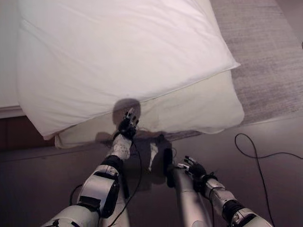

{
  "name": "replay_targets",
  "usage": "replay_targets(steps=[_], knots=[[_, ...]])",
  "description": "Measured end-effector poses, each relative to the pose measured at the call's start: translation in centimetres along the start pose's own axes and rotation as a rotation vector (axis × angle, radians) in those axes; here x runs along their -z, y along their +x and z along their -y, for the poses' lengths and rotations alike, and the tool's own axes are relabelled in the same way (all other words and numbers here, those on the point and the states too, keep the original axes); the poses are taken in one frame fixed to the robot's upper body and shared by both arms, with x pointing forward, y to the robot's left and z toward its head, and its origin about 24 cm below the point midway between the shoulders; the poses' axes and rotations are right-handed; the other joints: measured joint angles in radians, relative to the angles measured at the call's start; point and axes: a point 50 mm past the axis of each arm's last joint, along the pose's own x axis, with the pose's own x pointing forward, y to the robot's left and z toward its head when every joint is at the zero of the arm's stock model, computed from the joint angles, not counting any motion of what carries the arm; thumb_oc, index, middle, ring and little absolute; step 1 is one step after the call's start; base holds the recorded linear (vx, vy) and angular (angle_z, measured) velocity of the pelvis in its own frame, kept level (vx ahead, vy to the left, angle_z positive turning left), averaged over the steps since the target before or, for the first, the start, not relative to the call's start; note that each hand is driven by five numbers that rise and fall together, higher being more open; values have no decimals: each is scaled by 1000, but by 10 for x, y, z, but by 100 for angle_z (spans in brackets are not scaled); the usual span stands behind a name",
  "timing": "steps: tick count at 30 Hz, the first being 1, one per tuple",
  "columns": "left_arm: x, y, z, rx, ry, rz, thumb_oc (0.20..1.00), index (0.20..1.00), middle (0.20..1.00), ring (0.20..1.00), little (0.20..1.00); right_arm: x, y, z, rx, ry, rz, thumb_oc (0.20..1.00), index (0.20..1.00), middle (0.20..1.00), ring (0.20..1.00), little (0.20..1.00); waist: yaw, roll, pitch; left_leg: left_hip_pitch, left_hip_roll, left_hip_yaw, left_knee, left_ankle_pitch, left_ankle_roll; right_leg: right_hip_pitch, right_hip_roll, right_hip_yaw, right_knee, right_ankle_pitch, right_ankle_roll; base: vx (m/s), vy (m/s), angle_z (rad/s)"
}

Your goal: Make the bed

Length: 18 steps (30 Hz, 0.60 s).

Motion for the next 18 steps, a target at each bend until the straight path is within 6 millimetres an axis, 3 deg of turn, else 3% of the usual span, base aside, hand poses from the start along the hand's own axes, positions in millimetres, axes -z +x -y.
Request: replay_targets(steps=[10,18], knots=[[-47,11,31,32,-124,146,1000,1000,1000,1000,1000,-10,0,-10,-25,-15,54,1000,1000,1000,1000,1000,-37,-28,13,-21,3,4,-16,3,-5,-16,6,1,-27,18,-5,13,0,-2],[-58,13,46,29,-234,195,1000,1000,1000,1000,1000,-5,-1,-9,-11,-16,44,1000,1000,1000,1000,1000,-41,-37,15,-29,3,3,-20,3,-6,-23,7,1,-32,16,-1,0,0,0]])
